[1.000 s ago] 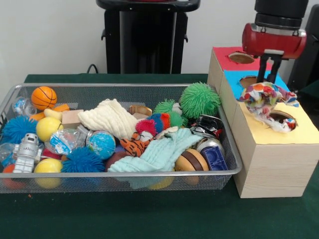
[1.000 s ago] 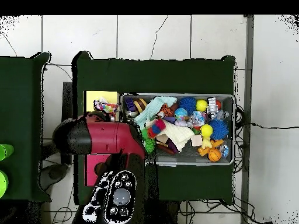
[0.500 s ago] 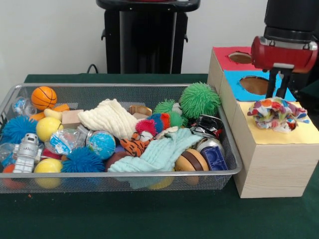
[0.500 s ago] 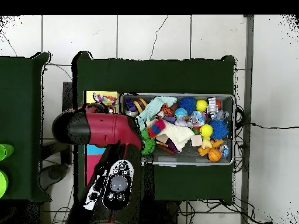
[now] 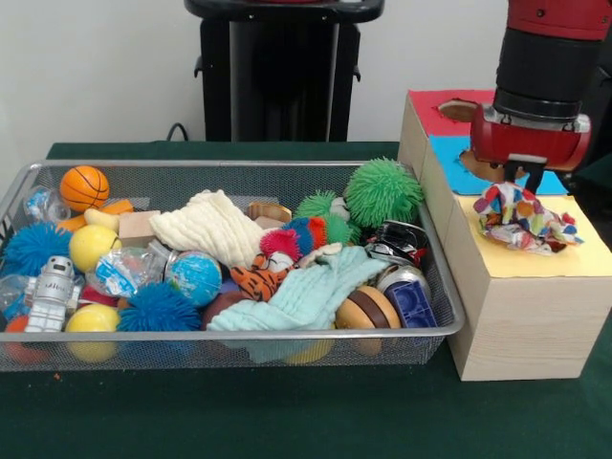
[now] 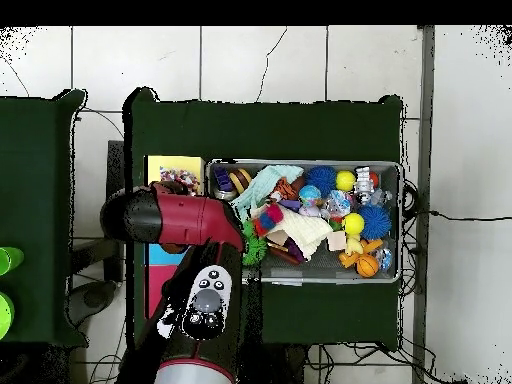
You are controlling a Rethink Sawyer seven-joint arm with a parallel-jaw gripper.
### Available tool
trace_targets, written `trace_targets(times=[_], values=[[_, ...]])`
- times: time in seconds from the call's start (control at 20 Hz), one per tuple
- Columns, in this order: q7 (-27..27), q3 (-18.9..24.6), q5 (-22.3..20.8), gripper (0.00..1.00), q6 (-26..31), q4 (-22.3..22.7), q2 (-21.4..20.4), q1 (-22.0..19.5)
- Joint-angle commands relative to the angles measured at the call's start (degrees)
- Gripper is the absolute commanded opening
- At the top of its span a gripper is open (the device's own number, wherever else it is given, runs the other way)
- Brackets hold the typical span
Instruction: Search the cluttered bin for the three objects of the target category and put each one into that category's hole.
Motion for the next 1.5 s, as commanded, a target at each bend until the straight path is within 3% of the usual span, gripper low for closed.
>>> trace_targets(times=[0.05, 0.3, 0.5, 0.6, 0.85, 1.1, 1.2, 1.4, 1.45, 1.5], values=[[14.54, 7.07, 4.78, 0.00, 0.38, 6.12, 10.49, -4.21], [12.97, 13.29, 6.81, 0.00, -9.73, 8.46, 12.30, -7.52], [13.81, 16.63, 5.98, 0.00, -19.05, 6.14, 15.76, -8.82], [15.69, 16.08, 7.91, 0.00, -17.10, 6.24, 14.53, -7.74], [19.80, 11.49, 13.15, 0.00, -3.31, 7.20, 11.41, -3.23], [18.54, 7.54, 12.69, 0.00, 6.69, 10.18, 9.37, -0.06], [16.81, 7.38, 12.05, 0.00, 6.17, 12.22, 8.79, 0.07], [13.76, 8.06, 11.05, 0.00, -0.31, 14.41, 9.74, -0.43], [13.87, 7.63, 10.89, 1.00, -0.90, 14.53, 9.92, -0.01], [13.68, 7.46, 10.72, 1.00, -0.44, 14.51, 9.86, 0.09]])
